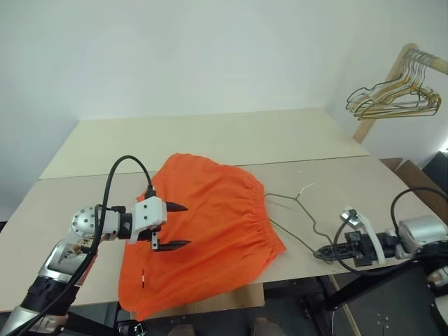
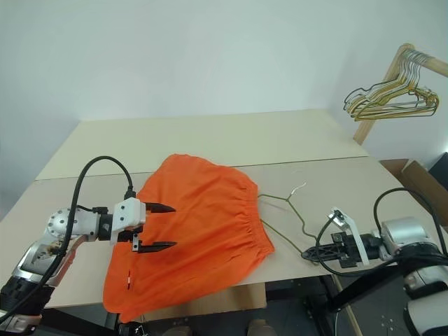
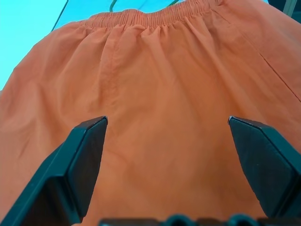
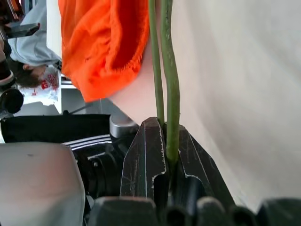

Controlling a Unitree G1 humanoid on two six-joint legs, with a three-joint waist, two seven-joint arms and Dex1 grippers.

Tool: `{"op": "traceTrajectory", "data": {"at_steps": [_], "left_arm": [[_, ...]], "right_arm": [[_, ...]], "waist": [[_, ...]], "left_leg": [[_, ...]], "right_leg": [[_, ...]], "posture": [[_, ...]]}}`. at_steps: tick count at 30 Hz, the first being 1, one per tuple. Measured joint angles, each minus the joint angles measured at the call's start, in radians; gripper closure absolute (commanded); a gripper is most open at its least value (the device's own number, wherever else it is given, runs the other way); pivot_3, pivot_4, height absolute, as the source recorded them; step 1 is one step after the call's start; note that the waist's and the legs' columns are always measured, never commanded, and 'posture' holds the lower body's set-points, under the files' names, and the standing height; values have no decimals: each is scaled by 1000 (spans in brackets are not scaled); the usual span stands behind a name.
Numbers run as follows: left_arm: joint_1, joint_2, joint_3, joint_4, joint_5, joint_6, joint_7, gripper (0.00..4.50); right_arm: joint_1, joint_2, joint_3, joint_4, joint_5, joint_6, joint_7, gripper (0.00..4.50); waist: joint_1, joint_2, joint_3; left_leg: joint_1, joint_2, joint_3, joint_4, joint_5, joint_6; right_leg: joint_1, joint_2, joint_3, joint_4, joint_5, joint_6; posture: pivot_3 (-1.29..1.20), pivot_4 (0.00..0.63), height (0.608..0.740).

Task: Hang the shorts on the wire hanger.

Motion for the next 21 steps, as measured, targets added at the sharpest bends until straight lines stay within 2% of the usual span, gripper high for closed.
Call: {"op": "traceTrajectory", "data": {"at_steps": [5, 11, 16, 21], "left_arm": [[23, -2, -4, -10, 7, 0, 18, 40], [31, -2, -4, -22, 9, 1, 30, 40], [40, -6, -5, -23, 9, 1, 46, 40], [40, -13, -7, -23, 15, 1, 57, 40]], "right_arm": [[-99, 87, 1, 159, -76, -32, 0, 4500], [-147, 130, -10, 255, -100, -41, 1, 4500], [-202, 181, -105, 331, -105, -36, -16, 4500], [-192, 201, -251, 310, -99, -76, -112, 4500]], "waist": [[4, 0, 0], [23, 0, 0], [25, 0, 0], [26, 0, 0]], "left_leg": [[0, 0, 0, 0, 0, 0], [0, 0, 0, 0, 0, 0], [0, 0, 0, 0, 0, 0], [-1, 0, 0, 0, 0, 0]], "right_leg": [[0, 0, 0, 0, 0, 0], [0, 0, 0, 0, 0, 0], [0, 0, 0, 1, 0, -1], [0, 0, 0, 0, 0, -1]], "posture": [[56, 0, 740], [60, 0, 740], [57, 0, 740], [43, 0, 740]]}}
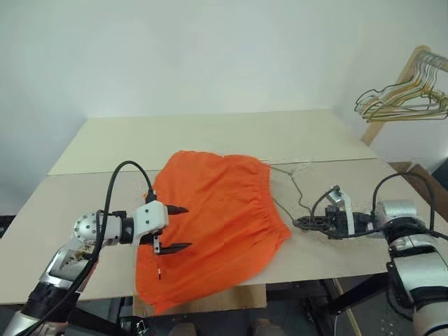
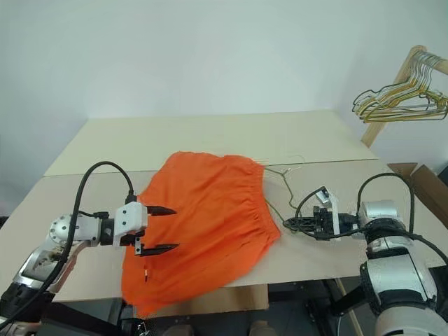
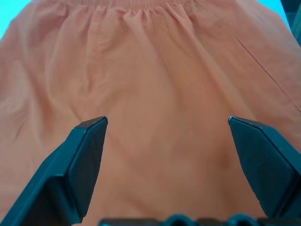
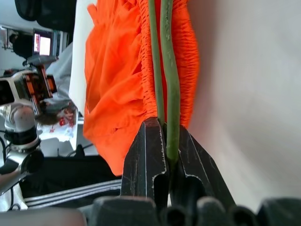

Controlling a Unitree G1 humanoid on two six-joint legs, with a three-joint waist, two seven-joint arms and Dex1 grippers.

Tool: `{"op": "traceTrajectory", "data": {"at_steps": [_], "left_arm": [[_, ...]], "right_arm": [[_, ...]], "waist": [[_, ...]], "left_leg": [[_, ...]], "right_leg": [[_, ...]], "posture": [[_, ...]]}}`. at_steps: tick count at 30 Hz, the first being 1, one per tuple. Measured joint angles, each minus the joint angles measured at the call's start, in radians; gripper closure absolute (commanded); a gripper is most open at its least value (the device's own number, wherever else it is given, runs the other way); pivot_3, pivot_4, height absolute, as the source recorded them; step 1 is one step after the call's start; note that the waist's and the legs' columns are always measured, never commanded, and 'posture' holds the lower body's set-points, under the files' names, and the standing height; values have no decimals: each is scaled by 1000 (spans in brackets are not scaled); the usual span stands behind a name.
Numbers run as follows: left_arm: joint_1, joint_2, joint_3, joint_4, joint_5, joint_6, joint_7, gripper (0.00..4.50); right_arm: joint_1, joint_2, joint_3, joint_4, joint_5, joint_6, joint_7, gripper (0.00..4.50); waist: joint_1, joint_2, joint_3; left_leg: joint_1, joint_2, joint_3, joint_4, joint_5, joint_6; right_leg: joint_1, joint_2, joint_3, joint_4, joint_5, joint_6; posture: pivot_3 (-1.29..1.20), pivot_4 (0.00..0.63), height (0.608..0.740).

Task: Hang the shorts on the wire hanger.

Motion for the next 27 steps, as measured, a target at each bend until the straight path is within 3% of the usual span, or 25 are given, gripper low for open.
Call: {"op": "traceTrajectory", "data": {"at_steps": [4, 8, 13, 20, 27], "left_arm": [[-7, -16, -8, 2, 8, 0, 4, 40], [-50, -36, -14, 13, 15, -1, 5, 40], [-227, -97, 10, 113, -15, -13, 16, 40], [-622, -145, 42, 503, -13, -138, -7, 40], [-965, -157, 11, 1022, 29, -273, -340, 40]], "right_arm": [[59, 18, -75, -72, 7, -51, -59, 4500], [194, 44, -119, -285, 12, -140, -116, 4500], [286, 84, -127, -518, -8, -295, -206, 4500], [280, 85, -102, -576, -67, -421, -239, 4500], [272, 96, -25, -632, -109, -489, -213, 4500]], "waist": [[0, 0, 0], [-1, 0, 0], [-3, 0, 0], [-6, 1, 0], [-12, 1, 0]], "left_leg": [[0, 0, 0, 0, 0, 0], [0, 0, -1, 0, 0, 0], [0, 0, -1, 2, 0, 0], [-1, -1, -1, 2, 0, 0], [-5, -1, -1, 3, -1, 1]], "right_leg": [[0, 0, 0, 0, 0, 0], [0, 0, 0, 0, 0, 0], [0, 0, -1, 2, 1, 1], [1, 1, 0, 0, 1, 1], [-2, 1, -1, -2, 0, 2]], "posture": [[32, 0, 740], [21, 0, 740], [28, 0, 740], [31, 0, 740], [-1, 0, 740]]}}
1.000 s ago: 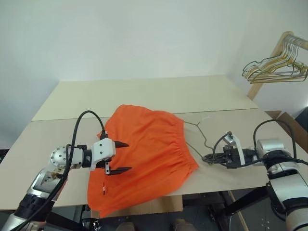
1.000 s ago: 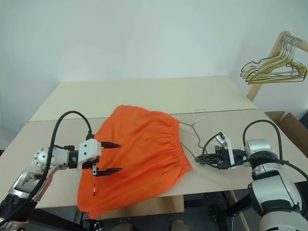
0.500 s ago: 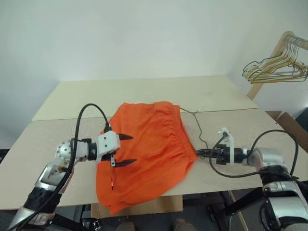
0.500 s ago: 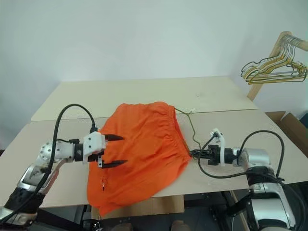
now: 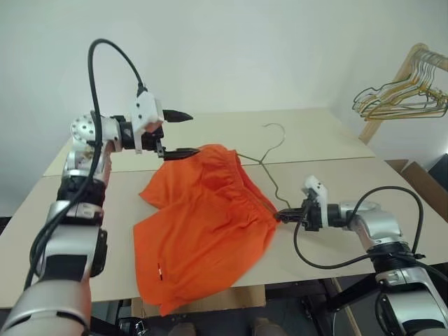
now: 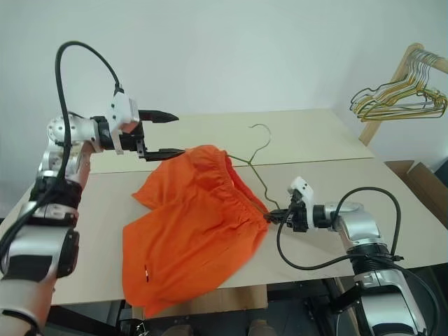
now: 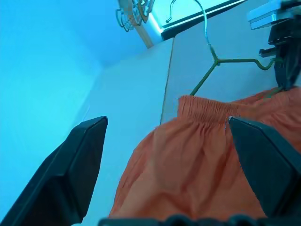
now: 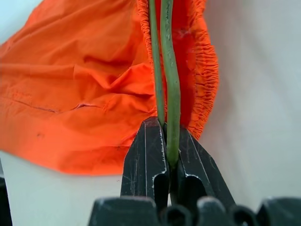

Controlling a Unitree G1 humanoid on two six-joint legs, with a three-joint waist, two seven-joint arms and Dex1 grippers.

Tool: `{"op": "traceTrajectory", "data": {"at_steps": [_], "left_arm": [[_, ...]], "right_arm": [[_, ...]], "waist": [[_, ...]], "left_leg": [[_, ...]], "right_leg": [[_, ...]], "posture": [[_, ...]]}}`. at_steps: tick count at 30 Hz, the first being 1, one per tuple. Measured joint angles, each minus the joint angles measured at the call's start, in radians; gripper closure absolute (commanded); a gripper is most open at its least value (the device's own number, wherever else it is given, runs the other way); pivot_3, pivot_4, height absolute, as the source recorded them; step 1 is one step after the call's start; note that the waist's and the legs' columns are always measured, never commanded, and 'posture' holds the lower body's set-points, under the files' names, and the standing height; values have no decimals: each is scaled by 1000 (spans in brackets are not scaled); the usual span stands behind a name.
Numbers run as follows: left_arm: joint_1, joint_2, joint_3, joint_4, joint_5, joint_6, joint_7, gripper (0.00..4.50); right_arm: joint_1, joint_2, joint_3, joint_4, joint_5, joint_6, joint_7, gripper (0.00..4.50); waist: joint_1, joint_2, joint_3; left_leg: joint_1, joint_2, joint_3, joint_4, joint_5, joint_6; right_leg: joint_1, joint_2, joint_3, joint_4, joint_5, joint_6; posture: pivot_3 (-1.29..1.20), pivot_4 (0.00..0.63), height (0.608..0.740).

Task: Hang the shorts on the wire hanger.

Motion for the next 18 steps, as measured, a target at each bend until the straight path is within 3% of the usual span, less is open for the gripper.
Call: {"op": "traceTrajectory", "data": {"at_steps": [5, 12, 18], "left_arm": [[-118, -12, -55, 220, 53, -39, -131, 40], [-161, -23, -229, 319, 93, -123, -161, 40], [-178, -47, -266, 364, 164, -201, -161, 40]], "right_arm": [[0, 24, 36, -55, -18, -24, -7, 4500], [4, 31, 79, -104, -57, -85, -11, 4500], [8, 35, 112, -136, -95, -144, -20, 4500]], "waist": [[-15, 0, 0], [-21, 0, 0], [-25, 0, 0]], "left_leg": [[-9, 0, -3, 8, -2, 4], [-17, 0, -4, 12, -2, 4], [-16, 0, -3, 12, -2, 4]], "right_leg": [[-5, 0, -2, 3, 0, 0], [-16, 0, -2, 12, 0, 0], [-16, 0, -1, 13, 0, 0]], "posture": [[-18, 0, 740], [-28, 0, 740], [-38, 0, 740]]}}
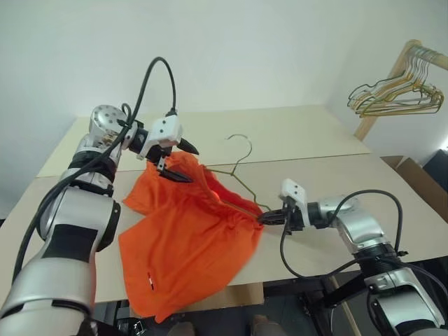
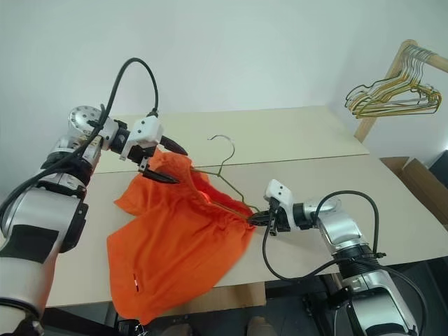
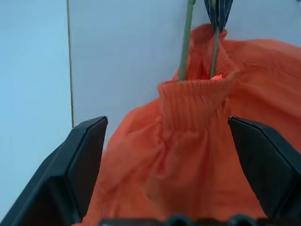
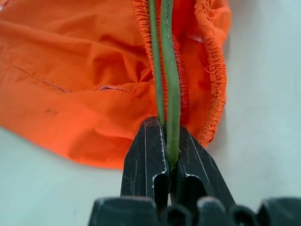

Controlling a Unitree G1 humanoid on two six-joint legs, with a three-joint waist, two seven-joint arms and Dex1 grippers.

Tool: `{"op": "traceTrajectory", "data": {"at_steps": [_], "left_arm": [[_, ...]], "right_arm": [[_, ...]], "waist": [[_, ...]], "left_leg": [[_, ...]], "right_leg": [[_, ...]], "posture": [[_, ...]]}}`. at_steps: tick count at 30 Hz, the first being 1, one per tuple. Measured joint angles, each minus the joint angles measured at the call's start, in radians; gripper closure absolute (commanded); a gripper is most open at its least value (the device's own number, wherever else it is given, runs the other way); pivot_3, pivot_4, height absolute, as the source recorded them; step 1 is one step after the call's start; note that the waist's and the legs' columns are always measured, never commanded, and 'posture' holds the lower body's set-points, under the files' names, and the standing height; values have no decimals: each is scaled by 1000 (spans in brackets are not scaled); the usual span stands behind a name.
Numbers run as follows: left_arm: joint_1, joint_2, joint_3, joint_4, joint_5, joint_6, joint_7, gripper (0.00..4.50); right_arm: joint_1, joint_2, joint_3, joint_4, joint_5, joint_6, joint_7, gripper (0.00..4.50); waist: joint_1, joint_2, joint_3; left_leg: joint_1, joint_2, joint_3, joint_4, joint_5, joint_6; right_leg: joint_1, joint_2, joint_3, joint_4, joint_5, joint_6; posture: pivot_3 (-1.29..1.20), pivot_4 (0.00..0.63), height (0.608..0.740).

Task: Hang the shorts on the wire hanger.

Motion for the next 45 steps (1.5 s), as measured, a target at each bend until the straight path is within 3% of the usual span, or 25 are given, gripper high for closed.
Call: {"op": "traceTrajectory", "data": {"at_steps": [3, 8, 23, 31, 41, 45], "left_arm": [[0, -3, -6, 19, 32, -8, 0, 635], [0, -5, -5, 35, 66, -9, 0, 2227], [0, -31, 20, 45, 187, -30, 24, 2227], [5, -37, 44, 46, 213, -30, 18, 4417], [18, -33, 56, 47, 242, -52, 30, 4463], [20, -31, 61, 47, 259, -56, 49, 4500]], "right_arm": [[0, 6, 0, -5, 0, 2, -8, 4500], [-1, 5, 2, -5, -12, 1, -11, 4500], [-1, 5, 4, -5, -27, -25, -11, 4500], [-1, 5, 4, -5, -29, -28, -14, 4500], [22, 35, -10, 44, -78, -211, -82, 4500], [18, 52, -22, 67, -68, -230, -96, 3349]], "waist": [[-3, 0, 0], [-11, 0, 0], [-22, 0, 0], [-22, 0, 0], [-23, 0, 0], [-23, 0, 0]], "left_leg": [[0, 0, 0, 0, 0, 0], [0, 0, 0, 0, 0, 0], [1, 0, 0, 0, 0, 0], [1, 0, 0, 0, 0, 0], [1, 0, 0, 0, 0, 0], [2, 0, 0, 0, 0, 0]], "right_leg": [[0, 0, 0, 1, 0, 0], [0, 0, 0, 0, 0, 0], [0, 0, 0, 1, 0, 0], [0, 0, 0, 2, 0, 0], [1, 0, 1, 2, 0, 0], [1, 0, 1, 3, 0, 0]], "posture": [[-43, 0, 740], [-42, 0, 740], [-50, 0, 740], [-44, 0, 740], [-41, 0, 740], [-43, 0, 740]]}}
